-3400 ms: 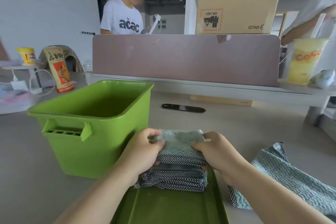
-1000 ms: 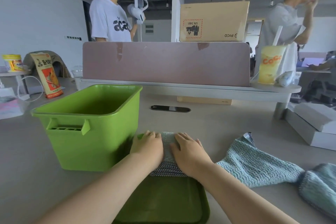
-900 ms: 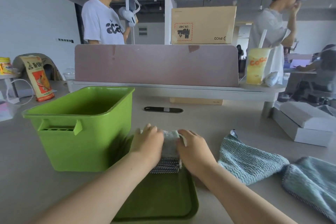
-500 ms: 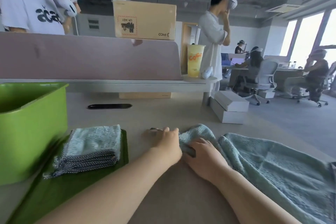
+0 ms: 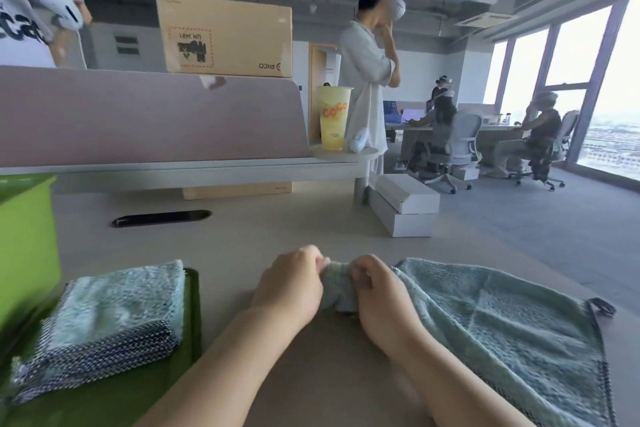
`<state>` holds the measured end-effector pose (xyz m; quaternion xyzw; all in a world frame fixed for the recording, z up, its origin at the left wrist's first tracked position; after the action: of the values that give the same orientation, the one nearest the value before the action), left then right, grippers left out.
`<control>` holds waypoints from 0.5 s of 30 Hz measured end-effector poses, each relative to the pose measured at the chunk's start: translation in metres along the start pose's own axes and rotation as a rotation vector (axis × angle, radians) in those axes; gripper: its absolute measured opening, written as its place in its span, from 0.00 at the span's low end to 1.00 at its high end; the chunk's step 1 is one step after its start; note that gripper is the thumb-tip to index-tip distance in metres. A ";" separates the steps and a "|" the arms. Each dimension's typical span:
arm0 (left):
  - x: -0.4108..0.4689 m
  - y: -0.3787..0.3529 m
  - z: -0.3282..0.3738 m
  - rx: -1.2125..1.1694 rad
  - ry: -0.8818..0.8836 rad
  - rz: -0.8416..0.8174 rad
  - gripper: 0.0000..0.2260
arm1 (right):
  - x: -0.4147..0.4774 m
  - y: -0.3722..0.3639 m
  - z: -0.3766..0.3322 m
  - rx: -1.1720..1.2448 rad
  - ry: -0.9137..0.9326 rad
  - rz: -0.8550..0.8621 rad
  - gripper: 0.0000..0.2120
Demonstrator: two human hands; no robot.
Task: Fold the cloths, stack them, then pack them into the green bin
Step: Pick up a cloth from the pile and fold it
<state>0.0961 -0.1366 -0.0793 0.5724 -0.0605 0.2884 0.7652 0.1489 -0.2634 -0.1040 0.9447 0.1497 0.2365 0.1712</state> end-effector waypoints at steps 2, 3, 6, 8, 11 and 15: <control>0.005 0.037 0.008 -0.084 -0.036 0.058 0.13 | -0.002 -0.009 -0.015 0.240 -0.035 -0.112 0.05; 0.008 0.056 0.006 -0.128 -0.021 0.072 0.14 | -0.005 -0.018 -0.027 0.393 -0.056 -0.219 0.10; 0.011 0.102 -0.027 -0.367 0.124 0.104 0.13 | -0.012 -0.042 -0.080 0.595 0.008 -0.488 0.29; 0.010 0.122 -0.061 -0.736 0.297 0.077 0.11 | -0.010 -0.058 -0.117 0.480 0.103 -0.571 0.35; -0.003 0.148 -0.086 -1.119 0.325 -0.026 0.14 | 0.003 -0.083 -0.171 0.248 0.219 -0.591 0.20; -0.008 0.184 -0.095 -1.510 0.306 0.084 0.14 | 0.034 -0.104 -0.208 0.171 0.123 -0.497 0.13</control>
<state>-0.0268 -0.0207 0.0399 -0.1538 -0.1562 0.2734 0.9366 0.0531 -0.1055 0.0407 0.8739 0.4066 0.2305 0.1341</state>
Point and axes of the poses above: each hand's wrist, its own x-axis towards the middle knuckle, its own y-axis out of the back of the hand, z = x × y, the point moved 8 cm from there along x, towards the middle knuckle, and after that the axes turned 7 degrees about x, right-handed, at the moved point
